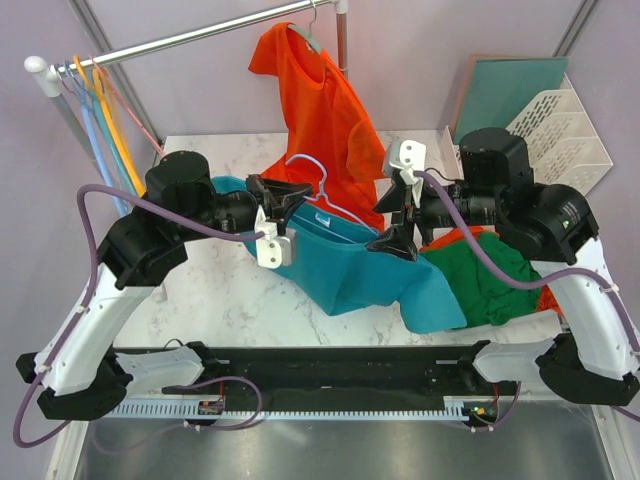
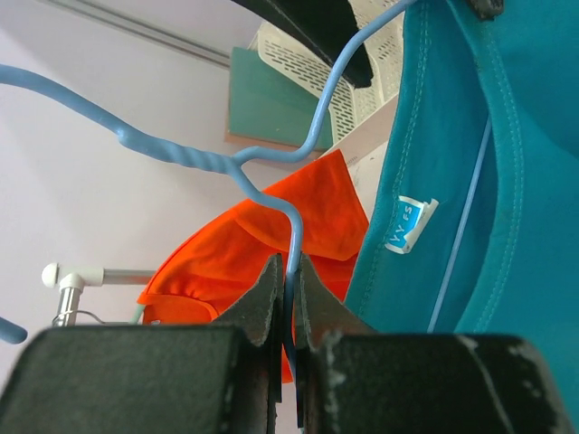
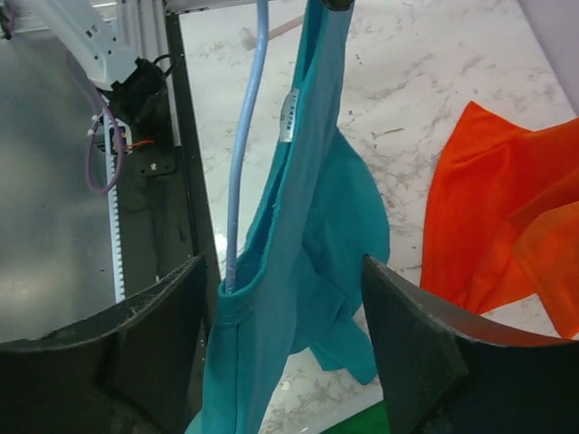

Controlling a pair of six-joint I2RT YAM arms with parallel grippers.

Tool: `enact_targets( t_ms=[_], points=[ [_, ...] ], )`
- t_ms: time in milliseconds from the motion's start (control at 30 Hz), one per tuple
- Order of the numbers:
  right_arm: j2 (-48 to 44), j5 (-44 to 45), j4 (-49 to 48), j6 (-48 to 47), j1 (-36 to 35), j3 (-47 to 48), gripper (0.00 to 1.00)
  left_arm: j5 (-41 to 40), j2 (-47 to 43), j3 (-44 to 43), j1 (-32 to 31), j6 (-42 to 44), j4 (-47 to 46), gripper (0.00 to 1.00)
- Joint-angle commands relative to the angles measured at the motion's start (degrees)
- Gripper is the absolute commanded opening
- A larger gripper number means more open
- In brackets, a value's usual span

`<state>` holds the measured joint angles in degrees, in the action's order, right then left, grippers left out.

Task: Place the t-shirt on the hanger
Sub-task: Place the hanger at the clothesline.

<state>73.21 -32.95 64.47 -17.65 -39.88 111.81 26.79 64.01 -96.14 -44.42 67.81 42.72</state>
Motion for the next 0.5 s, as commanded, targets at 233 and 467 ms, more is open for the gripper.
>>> enact_targets(
  t_ms=[233, 467],
  points=[
    [-2.99, -7.04, 3.39, -1.60, 0.06, -4.76, 0.44, 1.95, 0.33, 0.51, 0.04, 1.45, -2.11, 0.02],
    [-2.37, -6.95, 2.94, 0.60, -0.11, -5.20, 0.01, 4.50, 1.21, 0.42, -0.05, -1.27, -2.46, 0.02]
  ],
)
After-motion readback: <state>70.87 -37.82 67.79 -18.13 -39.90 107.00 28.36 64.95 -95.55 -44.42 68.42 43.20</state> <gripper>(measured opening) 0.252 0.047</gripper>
